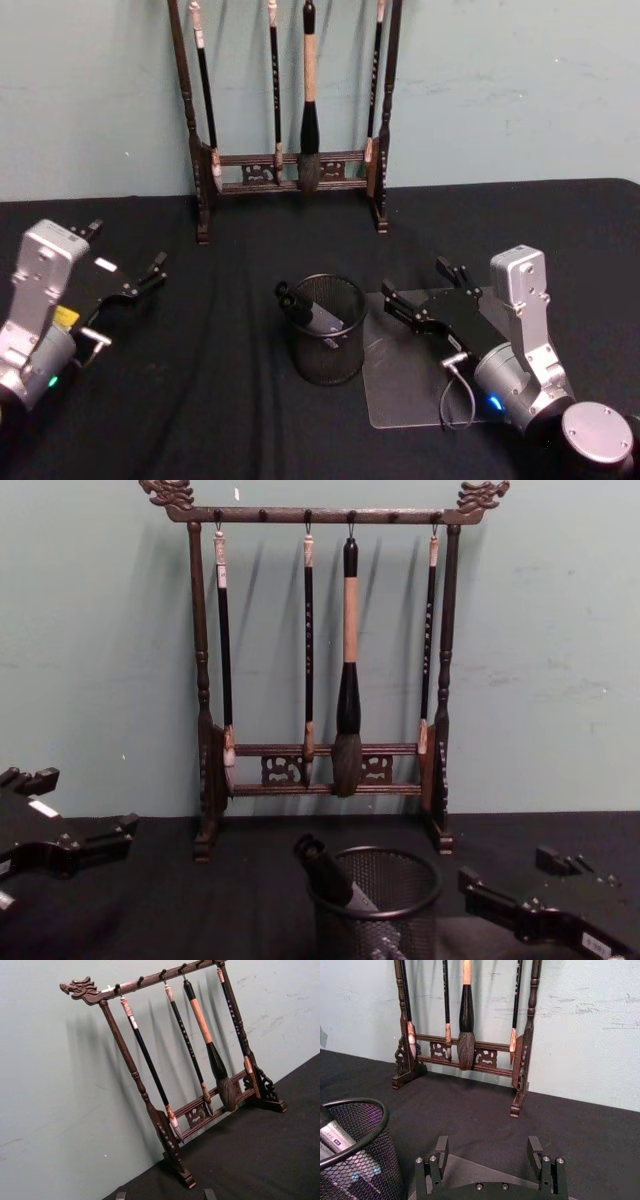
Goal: Pick up the water-based marker from the table and place it into the pen holder.
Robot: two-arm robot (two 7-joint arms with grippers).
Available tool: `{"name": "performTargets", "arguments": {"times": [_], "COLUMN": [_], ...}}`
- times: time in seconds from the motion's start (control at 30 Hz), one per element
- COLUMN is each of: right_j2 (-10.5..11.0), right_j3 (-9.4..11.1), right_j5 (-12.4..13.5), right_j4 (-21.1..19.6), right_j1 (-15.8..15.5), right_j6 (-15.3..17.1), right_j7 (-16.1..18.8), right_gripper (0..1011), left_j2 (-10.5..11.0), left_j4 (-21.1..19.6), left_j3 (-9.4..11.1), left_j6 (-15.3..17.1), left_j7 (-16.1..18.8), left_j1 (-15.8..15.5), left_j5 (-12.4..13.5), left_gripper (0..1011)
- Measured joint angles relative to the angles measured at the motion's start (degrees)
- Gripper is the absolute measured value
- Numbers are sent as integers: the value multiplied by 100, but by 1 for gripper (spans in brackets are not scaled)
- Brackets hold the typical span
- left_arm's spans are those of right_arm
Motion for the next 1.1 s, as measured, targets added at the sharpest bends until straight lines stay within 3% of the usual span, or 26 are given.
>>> {"name": "performTargets", "arguments": {"times": [1.1], "right_j2": [7], "right_j3": [-9], "right_j5": [4], "right_j4": [-27], "right_j1": [-10], "right_j6": [5], "right_j7": [-10], "right_gripper": [1000], "left_j2": [0], "left_j4": [0], "left_j3": [0], "left_j6": [0], "left_j7": [0], "left_j1": [0], "left_j5": [0], "left_gripper": [1009]}}
